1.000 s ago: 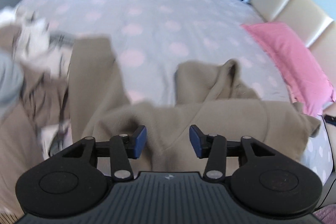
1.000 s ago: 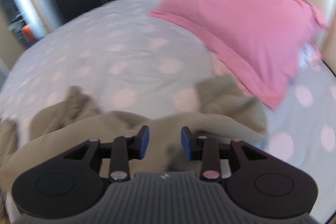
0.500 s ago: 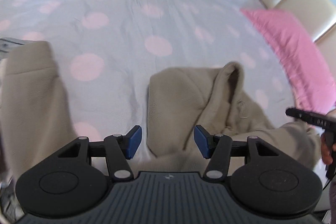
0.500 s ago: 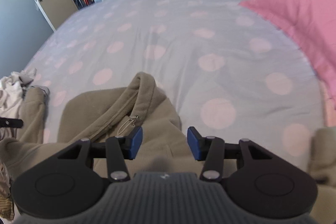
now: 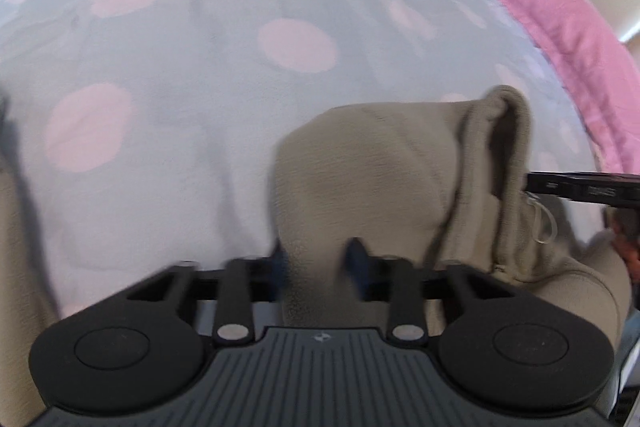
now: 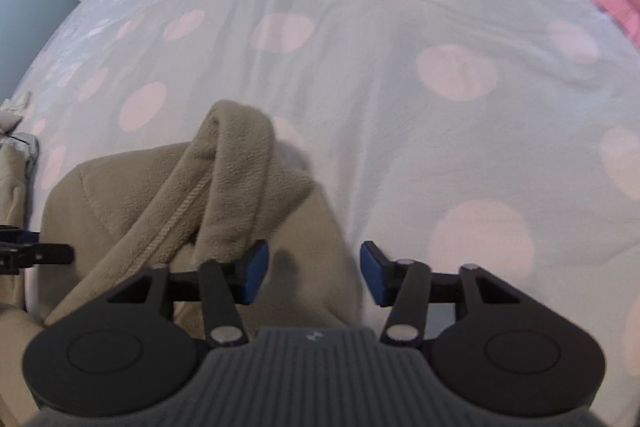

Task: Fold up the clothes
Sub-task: 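Release the jacket from both tools and withdraw them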

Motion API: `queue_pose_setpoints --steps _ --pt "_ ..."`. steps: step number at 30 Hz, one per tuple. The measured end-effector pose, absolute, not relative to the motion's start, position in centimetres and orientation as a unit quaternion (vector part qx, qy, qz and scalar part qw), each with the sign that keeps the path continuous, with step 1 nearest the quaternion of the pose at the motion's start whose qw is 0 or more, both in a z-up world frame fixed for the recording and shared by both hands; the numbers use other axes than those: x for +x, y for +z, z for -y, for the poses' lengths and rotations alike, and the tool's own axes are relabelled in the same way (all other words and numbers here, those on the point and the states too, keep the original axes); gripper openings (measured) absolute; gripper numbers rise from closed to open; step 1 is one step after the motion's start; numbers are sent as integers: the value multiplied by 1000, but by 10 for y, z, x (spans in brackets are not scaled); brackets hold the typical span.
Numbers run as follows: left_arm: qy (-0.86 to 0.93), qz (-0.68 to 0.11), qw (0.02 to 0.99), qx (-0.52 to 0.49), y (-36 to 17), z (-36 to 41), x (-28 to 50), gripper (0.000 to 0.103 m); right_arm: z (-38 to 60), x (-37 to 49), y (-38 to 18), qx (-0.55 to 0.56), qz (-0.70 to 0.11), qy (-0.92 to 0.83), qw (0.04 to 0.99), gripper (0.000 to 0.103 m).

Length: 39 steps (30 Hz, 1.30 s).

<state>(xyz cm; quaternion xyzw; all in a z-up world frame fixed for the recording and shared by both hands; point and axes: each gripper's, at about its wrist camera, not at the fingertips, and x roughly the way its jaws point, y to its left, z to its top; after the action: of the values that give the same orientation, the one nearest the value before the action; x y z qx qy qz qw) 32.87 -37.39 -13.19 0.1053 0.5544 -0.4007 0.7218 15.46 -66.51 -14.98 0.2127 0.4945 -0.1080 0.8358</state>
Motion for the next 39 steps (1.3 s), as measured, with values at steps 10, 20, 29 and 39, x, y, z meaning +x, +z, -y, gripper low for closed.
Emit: queue_pose_setpoints --steps 10,20,29,39 --pt "-442 -466 760 101 -53 390 320 5 646 133 -95 136 -438 -94 884 7" --pt "-430 -335 839 1 71 433 332 16 655 105 -3 90 -285 -179 938 10" --pt "-394 -370 838 75 56 418 328 52 667 86 -19 62 -343 -235 907 60" --pt "-261 -443 848 126 6 292 363 55 705 -26 -26 126 -361 -303 873 60"
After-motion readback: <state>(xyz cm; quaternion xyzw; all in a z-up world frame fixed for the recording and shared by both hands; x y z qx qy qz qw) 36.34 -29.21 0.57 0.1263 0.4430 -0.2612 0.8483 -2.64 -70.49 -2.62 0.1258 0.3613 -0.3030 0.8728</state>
